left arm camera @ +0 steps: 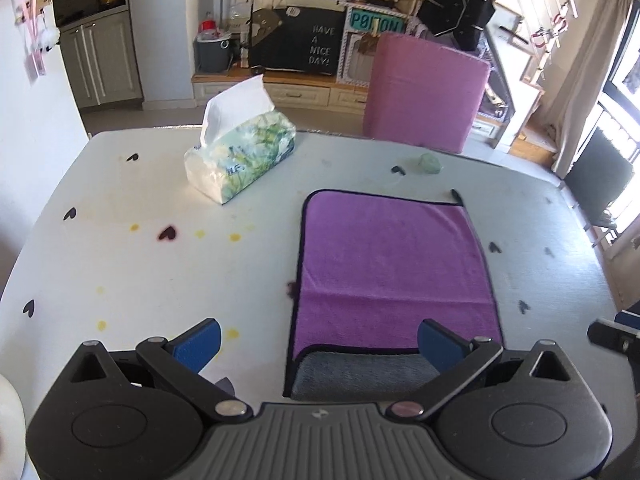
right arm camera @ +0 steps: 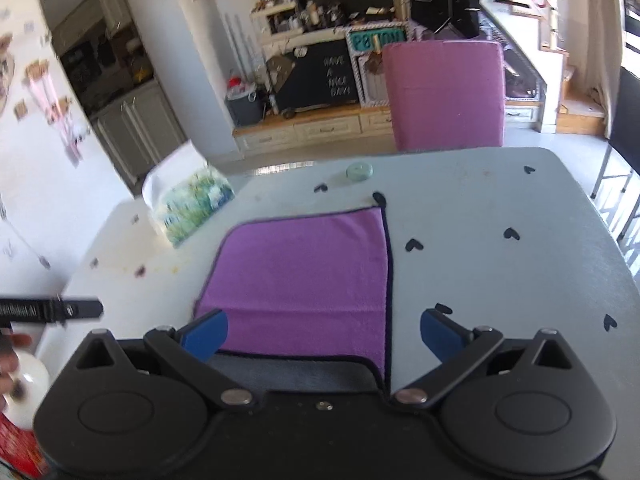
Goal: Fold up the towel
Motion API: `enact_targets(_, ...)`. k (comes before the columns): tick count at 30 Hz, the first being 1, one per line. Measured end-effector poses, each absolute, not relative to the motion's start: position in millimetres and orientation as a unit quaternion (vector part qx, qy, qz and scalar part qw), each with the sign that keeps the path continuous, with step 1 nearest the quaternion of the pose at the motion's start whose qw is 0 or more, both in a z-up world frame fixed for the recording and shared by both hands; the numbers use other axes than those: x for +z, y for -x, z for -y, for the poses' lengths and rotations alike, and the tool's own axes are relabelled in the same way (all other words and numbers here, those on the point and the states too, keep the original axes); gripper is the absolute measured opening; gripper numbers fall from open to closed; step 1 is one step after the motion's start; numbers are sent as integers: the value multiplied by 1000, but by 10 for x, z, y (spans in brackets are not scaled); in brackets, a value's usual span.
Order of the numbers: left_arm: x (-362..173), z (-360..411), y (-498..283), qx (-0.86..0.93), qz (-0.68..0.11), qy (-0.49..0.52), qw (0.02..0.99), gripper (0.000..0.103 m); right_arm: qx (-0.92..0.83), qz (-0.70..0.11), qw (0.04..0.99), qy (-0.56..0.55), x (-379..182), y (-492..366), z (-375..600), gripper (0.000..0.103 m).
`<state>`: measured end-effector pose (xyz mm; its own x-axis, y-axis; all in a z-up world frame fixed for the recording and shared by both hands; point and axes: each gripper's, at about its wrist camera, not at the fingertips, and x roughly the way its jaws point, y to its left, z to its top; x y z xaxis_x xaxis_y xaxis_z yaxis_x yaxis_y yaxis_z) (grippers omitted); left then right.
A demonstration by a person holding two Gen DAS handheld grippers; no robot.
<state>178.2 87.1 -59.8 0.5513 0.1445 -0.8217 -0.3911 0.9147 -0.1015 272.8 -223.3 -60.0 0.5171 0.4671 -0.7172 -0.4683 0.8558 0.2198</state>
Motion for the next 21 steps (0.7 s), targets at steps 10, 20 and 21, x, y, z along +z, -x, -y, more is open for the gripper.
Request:
enact_targets(10,-1115,-974,-1969,164,-462,129,862,103,301,-460,835,20,-1189,-3042,2091,103)
enact_targets(20,-1583,-1034,-2106,125,-516,134,837,95,272,-472,839,6,-1586,-3250,2068,103)
enact_targets(21,-1624,-1041,-2112,124,-521,139,833,95,268,-477,837,-2,-1624,-3274,2080,103)
